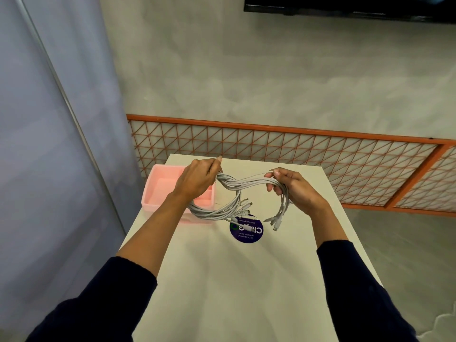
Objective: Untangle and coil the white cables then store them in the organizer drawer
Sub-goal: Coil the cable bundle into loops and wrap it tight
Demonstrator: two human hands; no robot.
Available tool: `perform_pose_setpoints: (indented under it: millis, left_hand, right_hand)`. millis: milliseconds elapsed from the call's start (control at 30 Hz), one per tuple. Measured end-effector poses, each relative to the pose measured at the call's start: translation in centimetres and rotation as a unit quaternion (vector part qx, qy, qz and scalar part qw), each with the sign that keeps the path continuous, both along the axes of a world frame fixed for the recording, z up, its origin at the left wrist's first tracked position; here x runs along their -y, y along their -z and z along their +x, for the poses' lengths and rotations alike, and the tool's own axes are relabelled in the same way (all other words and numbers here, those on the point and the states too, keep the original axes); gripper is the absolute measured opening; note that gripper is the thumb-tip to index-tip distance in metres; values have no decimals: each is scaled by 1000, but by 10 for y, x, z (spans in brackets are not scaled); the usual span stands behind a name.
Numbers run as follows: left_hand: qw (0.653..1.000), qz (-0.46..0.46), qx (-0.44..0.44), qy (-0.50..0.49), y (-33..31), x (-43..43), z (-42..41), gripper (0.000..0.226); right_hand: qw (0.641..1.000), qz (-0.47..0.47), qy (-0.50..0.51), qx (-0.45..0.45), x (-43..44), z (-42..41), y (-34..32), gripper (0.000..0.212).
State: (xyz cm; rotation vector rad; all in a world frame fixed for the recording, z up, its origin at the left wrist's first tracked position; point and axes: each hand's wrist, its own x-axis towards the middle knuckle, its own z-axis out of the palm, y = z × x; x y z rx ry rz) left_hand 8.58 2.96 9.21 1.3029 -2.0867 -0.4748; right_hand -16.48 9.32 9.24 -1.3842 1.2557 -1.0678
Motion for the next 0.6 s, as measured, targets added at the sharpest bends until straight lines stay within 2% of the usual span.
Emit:
perform_pose_setpoints:
  millis: [100, 167, 267, 400, 500, 600]
  left_hand:
    - [999, 31, -10, 27, 6, -4, 0, 59]
    - [998, 26, 19, 49, 9, -5, -2, 58]
    - [994, 17, 94, 59, 10, -4, -3, 57]
    - [985, 19, 139, 96, 12, -1, -4, 57]
    - [980, 18, 180, 78, 13, 1, -6, 61]
    - [975, 9, 217, 55, 12, 2, -7, 62]
  right_hand:
    - [999, -32, 26, 30, 1, 2, 11, 32]
    - [997, -37, 45, 41, 2, 2, 19, 32]
    - [995, -15, 70, 63, 4, 3, 31, 33]
    - [993, 41, 96, 48, 2, 3, 40, 35]
    - [992, 74, 99, -29, -1, 7, 45, 32]
    - [970, 51, 72, -226, 1, 12, 46, 32]
